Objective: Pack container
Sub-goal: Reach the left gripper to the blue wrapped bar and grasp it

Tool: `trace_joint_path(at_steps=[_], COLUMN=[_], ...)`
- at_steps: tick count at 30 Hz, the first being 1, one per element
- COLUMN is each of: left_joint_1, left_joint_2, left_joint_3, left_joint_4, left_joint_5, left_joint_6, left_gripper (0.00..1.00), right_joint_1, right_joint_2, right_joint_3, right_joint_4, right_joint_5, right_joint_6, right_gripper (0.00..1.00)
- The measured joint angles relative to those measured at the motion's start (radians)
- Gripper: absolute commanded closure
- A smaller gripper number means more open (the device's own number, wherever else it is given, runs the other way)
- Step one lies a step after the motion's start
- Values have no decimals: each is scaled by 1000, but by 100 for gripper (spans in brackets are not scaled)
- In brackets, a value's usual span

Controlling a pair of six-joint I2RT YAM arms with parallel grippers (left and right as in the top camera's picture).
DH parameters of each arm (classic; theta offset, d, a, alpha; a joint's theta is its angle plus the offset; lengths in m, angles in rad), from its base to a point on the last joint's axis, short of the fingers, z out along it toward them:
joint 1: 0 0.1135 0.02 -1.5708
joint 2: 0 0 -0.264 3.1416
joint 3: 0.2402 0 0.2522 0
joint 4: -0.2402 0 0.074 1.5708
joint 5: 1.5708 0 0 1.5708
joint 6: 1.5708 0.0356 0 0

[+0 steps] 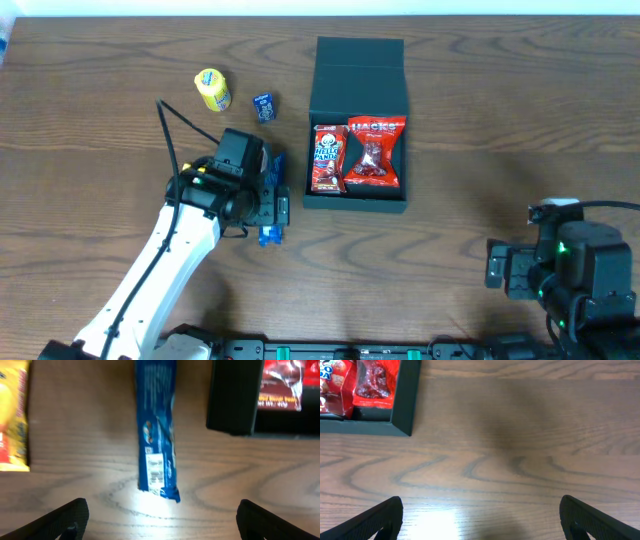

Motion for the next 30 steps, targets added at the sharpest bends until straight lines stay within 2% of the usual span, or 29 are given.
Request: trace_joint_path(at_steps=[7, 21, 30], left_joint_1=[0, 8, 8], left_joint_2=[93, 264, 344], left_joint_3=[41, 43, 44], left_joint_4=[5, 173, 225], left_joint_5=[-15, -39, -52], left_joint_6=[4, 64, 79], left_gripper=[5, 5, 5], right_joint_1=[0, 0, 0], right_joint_2=[0, 0, 0], right_joint_3=[0, 0, 0], right_joint_4=[0, 0, 0], right_joint_5=[0, 0, 0], right_joint_6=[0, 0, 0], right_gripper=[1, 1, 1])
